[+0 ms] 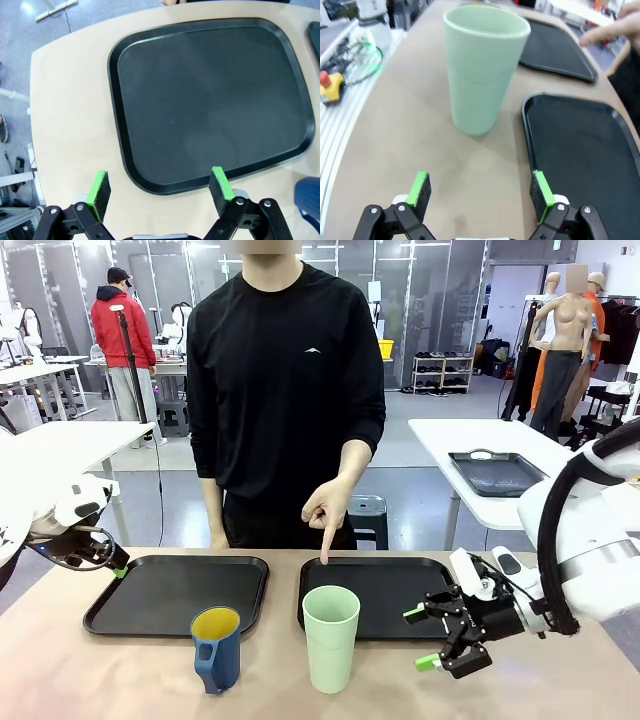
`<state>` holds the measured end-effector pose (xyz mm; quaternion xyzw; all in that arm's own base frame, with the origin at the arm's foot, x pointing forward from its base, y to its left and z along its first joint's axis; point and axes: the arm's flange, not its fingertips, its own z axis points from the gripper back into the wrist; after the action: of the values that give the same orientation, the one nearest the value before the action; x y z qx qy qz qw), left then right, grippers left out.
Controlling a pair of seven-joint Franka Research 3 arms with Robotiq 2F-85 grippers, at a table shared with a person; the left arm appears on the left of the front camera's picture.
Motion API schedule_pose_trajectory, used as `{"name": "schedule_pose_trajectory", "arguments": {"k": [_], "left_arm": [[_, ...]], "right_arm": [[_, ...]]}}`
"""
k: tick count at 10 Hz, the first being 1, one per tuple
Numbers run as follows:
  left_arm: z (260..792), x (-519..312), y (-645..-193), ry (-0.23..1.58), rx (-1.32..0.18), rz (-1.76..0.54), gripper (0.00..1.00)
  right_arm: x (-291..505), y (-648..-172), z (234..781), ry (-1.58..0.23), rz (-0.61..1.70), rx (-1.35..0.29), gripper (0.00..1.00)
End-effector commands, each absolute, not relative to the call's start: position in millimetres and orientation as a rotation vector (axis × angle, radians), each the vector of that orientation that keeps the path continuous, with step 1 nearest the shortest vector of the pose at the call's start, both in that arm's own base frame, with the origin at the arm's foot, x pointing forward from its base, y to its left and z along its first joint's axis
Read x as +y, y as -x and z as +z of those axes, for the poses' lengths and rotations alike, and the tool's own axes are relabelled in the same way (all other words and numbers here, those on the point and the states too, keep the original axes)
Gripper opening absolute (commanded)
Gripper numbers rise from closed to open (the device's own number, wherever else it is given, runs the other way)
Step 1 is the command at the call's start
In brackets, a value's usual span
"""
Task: Sort and store the cups by type.
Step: Pick up the Reusable plastic cup.
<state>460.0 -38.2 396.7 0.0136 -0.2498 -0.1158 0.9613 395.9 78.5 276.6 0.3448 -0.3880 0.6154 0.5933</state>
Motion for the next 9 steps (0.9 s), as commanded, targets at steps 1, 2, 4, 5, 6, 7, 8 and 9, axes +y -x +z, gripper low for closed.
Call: {"name": "schedule_pose_trajectory", "arguments": {"k": [1,2,4,5,6,7,8,9], "left_arm": [[396.9,-36.8,-460.3,-0.026,-0.507,-0.232,1.0],[396.9,-36.8,-460.3,-0.026,-0.507,-0.232,1.0],[396.9,-36.8,-460.3,-0.026,-0.507,-0.232,1.0],[396.9,-36.8,-460.3,-0.026,-0.507,-0.232,1.0],[396.9,-36.8,-460.3,-0.026,-0.507,-0.232,1.0],[396.9,-36.8,-460.3,-0.026,-0.507,-0.232,1.0],[396.9,-36.8,-460.3,-0.026,-0.507,-0.232,1.0],[396.9,-36.8,-460.3,-0.026,-0.507,-0.232,1.0]], "right_arm": [[73.3,-409.5,259.1,-0.938,1.438,-1.0,1.0],[72.3,-411.9,255.6,-1.003,1.419,-1.037,1.0],[75.5,-415.6,249.5,-1.105,1.378,-1.065,1.0],[77.1,-418.2,247.1,-1.131,1.353,-1.096,1.0],[79.1,-419.9,245.2,-1.14,1.345,-1.1,1.0],[80.5,-421.5,244.6,-1.123,1.346,-1.086,1.0],[76.6,-416.5,261.2,-1.14,1.355,-1.059,1.0],[76.6,-416.5,261.2,-1.14,1.355,-1.059,1.0]]}}
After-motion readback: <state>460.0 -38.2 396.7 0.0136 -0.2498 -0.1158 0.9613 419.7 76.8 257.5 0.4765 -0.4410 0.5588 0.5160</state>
